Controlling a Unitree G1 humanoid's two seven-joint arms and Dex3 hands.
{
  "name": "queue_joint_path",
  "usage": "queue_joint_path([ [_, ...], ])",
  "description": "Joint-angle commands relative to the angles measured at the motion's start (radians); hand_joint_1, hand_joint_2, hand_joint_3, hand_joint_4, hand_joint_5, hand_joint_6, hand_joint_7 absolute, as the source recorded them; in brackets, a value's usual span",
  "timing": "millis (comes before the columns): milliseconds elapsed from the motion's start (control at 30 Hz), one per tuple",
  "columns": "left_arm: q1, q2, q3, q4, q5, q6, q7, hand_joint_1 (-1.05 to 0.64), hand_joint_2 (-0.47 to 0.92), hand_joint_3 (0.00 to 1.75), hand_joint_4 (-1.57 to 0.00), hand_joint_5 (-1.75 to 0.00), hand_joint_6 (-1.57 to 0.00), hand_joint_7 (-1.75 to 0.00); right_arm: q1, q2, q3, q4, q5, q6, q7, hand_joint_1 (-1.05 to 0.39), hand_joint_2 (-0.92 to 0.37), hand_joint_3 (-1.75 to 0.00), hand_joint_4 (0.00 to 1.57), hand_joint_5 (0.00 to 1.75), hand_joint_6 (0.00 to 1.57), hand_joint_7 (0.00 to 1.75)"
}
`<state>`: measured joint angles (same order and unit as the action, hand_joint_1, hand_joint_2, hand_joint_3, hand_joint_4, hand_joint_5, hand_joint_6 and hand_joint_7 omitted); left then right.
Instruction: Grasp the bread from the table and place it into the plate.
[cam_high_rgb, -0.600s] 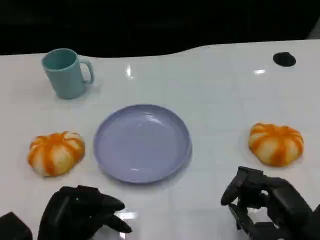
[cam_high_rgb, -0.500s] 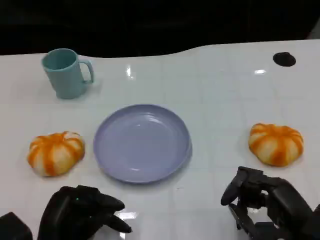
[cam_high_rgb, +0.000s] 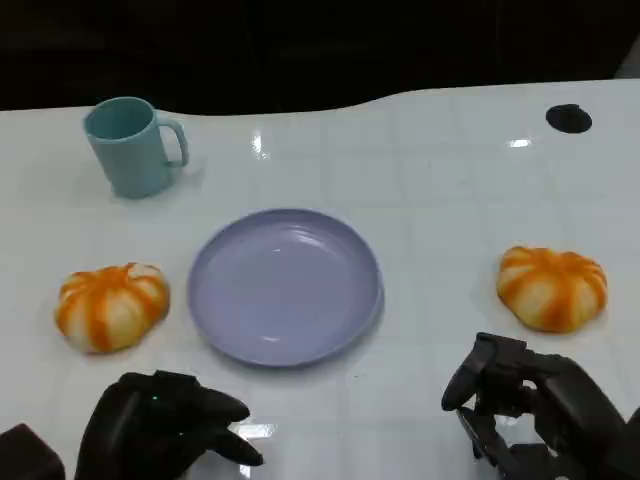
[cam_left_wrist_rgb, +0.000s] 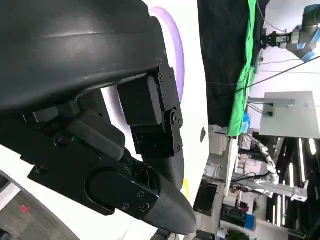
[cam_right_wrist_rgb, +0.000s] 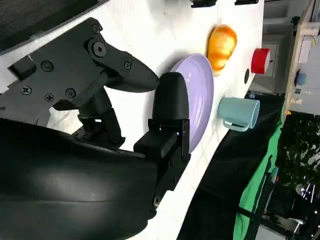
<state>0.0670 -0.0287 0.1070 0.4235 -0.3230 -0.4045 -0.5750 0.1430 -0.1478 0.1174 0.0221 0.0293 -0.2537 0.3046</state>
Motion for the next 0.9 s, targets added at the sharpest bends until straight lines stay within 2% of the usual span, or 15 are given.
queue_joint_path([
  [33, 0.001, 0.016, 0.004, 0.000, -0.001, -0.003, 0.001, -1.05, 0.77, 0.00, -1.57, -0.38, -1.57, -0.16, -0.003, -0.008, -0.011, -0.004, 0.002, 0.000, -0.002, -0.19, -0.54, -1.10, 0.76, 1.75, 0.70, 1.52],
  [233, 0.001, 0.016, 0.005, 0.002, -0.002, -0.004, -0.001, -1.05, 0.77, 0.00, -1.57, -0.38, -1.57, -0.16, -0.006, -0.006, -0.015, 0.003, 0.011, -0.012, 0.001, -0.18, -0.54, -1.10, 0.75, 1.75, 0.69, 1.51],
  [333, -0.001, 0.016, 0.006, 0.004, -0.004, -0.005, -0.003, -1.05, 0.77, 0.00, -1.57, -0.38, -1.57, -0.16, -0.009, -0.001, -0.022, 0.007, 0.034, -0.013, 0.008, -0.18, -0.57, -1.05, 0.73, 1.71, 0.73, 1.39],
  [433, -0.004, 0.017, 0.006, 0.009, -0.003, -0.009, -0.005, -1.05, 0.77, 0.00, -1.57, -0.37, -1.57, -0.15, -0.017, 0.006, -0.035, 0.017, 0.062, -0.021, 0.015, -0.16, -0.75, -0.72, 0.75, 1.50, 0.78, 1.13],
  [567, -0.005, 0.017, 0.007, 0.011, -0.001, -0.010, -0.002, -1.05, 0.77, 0.00, -1.57, -0.37, -1.57, -0.15, -0.026, 0.015, -0.055, 0.025, 0.093, -0.031, 0.026, -0.15, -0.90, -0.42, 0.69, 1.38, 0.77, 0.95],
  [700, -0.006, 0.018, 0.007, 0.016, -0.002, -0.009, -0.004, -1.05, 0.77, 0.00, -1.57, -0.37, -1.57, -0.15, -0.042, 0.018, -0.072, 0.038, 0.081, -0.073, 0.007, -0.20, -0.92, -0.27, 0.63, 1.26, 0.74, 0.81],
  [800, -0.007, 0.017, 0.008, 0.017, -0.007, -0.008, -0.008, -1.05, 0.77, 0.00, -1.57, -0.37, -1.57, -0.15, -0.049, 0.020, -0.079, 0.049, 0.050, -0.114, -0.019, -0.21, -0.92, -0.20, 0.61, 1.10, 0.72, 0.68],
  [900, -0.009, 0.016, 0.008, 0.022, -0.003, -0.018, -0.006, -1.05, 0.77, 0.00, -1.57, -0.37, -1.57, -0.15, -0.069, 0.007, -0.089, 0.071, -0.042, -0.195, -0.075, -0.24, -0.92, -0.18, 0.59, 0.93, 0.67, 0.53],
])
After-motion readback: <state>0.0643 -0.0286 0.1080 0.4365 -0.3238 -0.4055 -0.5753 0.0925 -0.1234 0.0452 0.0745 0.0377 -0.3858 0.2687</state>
